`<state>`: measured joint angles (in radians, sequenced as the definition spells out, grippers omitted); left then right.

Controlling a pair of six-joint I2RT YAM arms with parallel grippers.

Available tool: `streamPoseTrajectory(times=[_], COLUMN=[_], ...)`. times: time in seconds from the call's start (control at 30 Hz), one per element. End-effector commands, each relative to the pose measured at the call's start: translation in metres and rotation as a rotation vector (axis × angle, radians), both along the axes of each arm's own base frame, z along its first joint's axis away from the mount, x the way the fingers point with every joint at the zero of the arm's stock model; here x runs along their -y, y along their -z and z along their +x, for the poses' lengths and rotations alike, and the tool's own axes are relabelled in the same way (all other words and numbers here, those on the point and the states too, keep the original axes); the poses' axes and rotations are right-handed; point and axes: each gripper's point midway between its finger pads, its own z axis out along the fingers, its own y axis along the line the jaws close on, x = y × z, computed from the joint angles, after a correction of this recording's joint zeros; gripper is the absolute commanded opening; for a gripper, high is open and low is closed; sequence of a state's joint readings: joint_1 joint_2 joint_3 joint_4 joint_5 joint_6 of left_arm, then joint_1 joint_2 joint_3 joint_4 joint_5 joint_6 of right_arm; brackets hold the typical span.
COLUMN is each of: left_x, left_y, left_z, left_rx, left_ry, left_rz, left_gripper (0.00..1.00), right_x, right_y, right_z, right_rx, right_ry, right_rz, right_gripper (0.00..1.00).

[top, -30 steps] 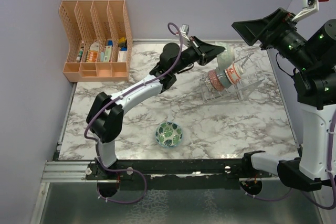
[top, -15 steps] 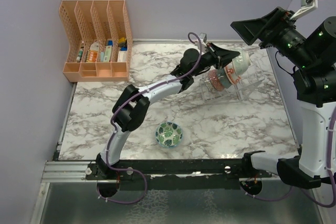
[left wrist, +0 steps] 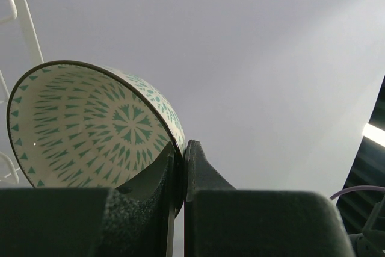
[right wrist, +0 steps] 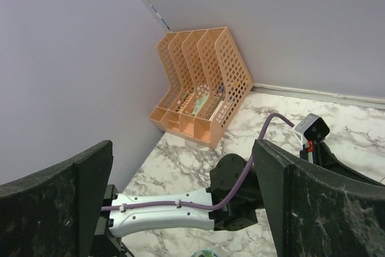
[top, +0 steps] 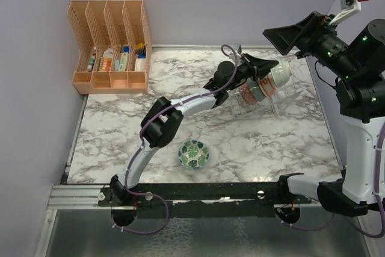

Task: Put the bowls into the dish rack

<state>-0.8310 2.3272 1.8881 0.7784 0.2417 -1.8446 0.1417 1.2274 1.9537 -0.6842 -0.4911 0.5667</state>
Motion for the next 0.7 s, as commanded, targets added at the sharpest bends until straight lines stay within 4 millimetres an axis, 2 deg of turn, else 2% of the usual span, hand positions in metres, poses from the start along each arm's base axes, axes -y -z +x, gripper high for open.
streamPoseTrajectory(times=[0.0, 0.67], left_x=[-0.005, 0.017], left_y=[-0.049, 0.000], left_z=[-0.007, 0.013], left_rx=[0.050, -0.044], left_ry=[-0.006, -0.002], left_rz=[-0.161, -0.109], left_gripper=[0.00, 0.00], right_x=[0.004, 0.007], right_y=[0.001, 0.006], right_z=[-0.003, -0.006], right_rx=[0.011, 0.008], right_ry=[0.010, 0.023], right_rz=[-0.028, -0.068], right_gripper=[1.00, 1.00])
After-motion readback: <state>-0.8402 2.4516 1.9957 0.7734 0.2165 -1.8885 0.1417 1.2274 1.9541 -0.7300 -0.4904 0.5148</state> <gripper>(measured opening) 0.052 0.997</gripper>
